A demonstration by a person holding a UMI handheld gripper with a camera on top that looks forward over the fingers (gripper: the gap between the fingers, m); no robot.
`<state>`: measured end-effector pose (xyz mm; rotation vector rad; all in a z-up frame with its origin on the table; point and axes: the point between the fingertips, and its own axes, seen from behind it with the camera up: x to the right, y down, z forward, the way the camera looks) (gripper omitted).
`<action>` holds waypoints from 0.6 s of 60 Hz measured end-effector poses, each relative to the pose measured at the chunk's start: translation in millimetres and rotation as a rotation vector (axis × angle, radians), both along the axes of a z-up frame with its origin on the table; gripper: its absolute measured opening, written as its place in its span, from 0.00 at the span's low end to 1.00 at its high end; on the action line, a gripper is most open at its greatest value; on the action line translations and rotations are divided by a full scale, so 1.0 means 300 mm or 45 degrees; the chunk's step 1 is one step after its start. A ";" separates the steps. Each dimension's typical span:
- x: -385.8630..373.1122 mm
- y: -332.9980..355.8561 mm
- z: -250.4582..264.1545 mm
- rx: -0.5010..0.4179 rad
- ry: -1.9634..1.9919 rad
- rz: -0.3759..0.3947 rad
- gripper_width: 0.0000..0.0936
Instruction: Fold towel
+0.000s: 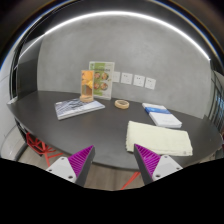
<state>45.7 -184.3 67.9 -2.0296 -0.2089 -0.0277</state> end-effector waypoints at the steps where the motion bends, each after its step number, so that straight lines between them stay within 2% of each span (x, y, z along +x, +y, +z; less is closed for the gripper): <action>1: 0.024 0.038 -0.003 0.005 -0.003 -0.005 0.86; 7: 0.112 0.222 -0.037 0.018 -0.005 -0.021 0.85; 12: 0.143 0.331 -0.086 -0.021 0.007 0.004 0.84; 20: 0.177 0.451 -0.153 -0.050 0.008 0.037 0.76; 23: 0.187 0.470 -0.207 -0.095 -0.010 0.049 0.69; 24: 0.191 0.473 -0.227 -0.113 -0.016 0.052 0.72; 26: 0.192 0.472 -0.266 -0.147 -0.019 0.063 0.62; 27: 0.183 0.487 -0.254 -0.114 0.006 0.072 0.50; 28: 0.189 0.488 -0.257 -0.112 0.011 0.066 0.45; 29: 0.197 0.489 -0.260 -0.107 0.010 0.058 0.49; 31: 0.211 0.489 -0.259 -0.092 -0.005 0.049 0.37; 34: 0.262 0.499 -0.258 -0.066 -0.068 0.006 0.04; 36: 0.256 0.499 -0.258 -0.052 -0.055 0.007 0.04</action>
